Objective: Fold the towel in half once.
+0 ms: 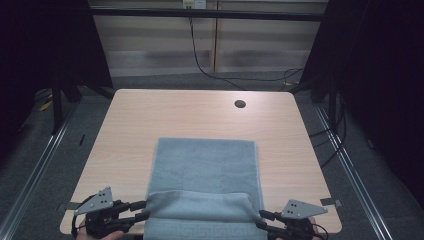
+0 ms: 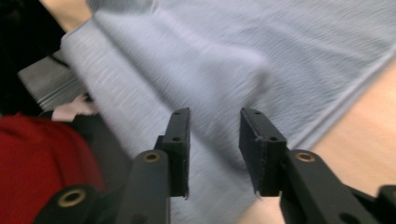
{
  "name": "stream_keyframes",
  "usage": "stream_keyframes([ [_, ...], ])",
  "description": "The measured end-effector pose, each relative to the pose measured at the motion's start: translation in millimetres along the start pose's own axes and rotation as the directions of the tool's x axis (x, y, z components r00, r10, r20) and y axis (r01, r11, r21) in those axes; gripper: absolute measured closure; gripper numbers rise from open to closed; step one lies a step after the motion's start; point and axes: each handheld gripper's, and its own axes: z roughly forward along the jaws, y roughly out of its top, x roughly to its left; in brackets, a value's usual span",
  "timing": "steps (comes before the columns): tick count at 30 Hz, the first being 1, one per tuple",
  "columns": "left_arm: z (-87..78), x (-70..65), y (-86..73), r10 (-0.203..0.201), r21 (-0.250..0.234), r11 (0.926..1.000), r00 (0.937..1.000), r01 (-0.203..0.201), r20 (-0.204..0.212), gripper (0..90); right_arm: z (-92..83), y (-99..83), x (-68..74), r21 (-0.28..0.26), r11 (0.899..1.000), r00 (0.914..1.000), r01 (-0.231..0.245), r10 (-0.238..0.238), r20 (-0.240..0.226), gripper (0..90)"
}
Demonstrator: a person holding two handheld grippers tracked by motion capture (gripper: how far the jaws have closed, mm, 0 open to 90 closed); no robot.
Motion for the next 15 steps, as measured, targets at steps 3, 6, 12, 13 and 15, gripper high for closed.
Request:
stream_keyframes([
  [3,8.8,23.3,10.5,-0.021,0.011,0.9997,0.9987,0.022,-0.047,58.2,5.0,8.6,-10.0,-0.003,1.0,0.9991,0.012,-0.011,0.042,59.0],
  [6,28.3,47.3,19.7,-0.044,0.052,0.9975,0.9968,0.048,-0.067,55.6,22.3,22.0,-29.8,-0.024,1.0,0.9996,-0.017,0.018,0.022,56.2],
  [12,60.1,59.2,19.5,-0.048,0.16,0.9857,0.998,0.054,-0.041,44.3,66.7,41.2,-46.0,0.055,0.998,0.9955,-0.004,0.009,-0.094,48.8],
  [13,62.6,57.0,17.5,-0.033,0.172,0.9841,0.9974,0.044,-0.064,43.0,71.7,43.0,-46.8,0.067,0.998,0.9932,-0.009,0.016,-0.115,48.8],
  [15,66.9,53.9,13.9,-0.03,0.22,0.9747,0.9985,0.04,-0.047,42.9,78.4,43.4,-46.5,0.088,0.996,0.9875,-0.014,0.028,-0.156,53.6],
])
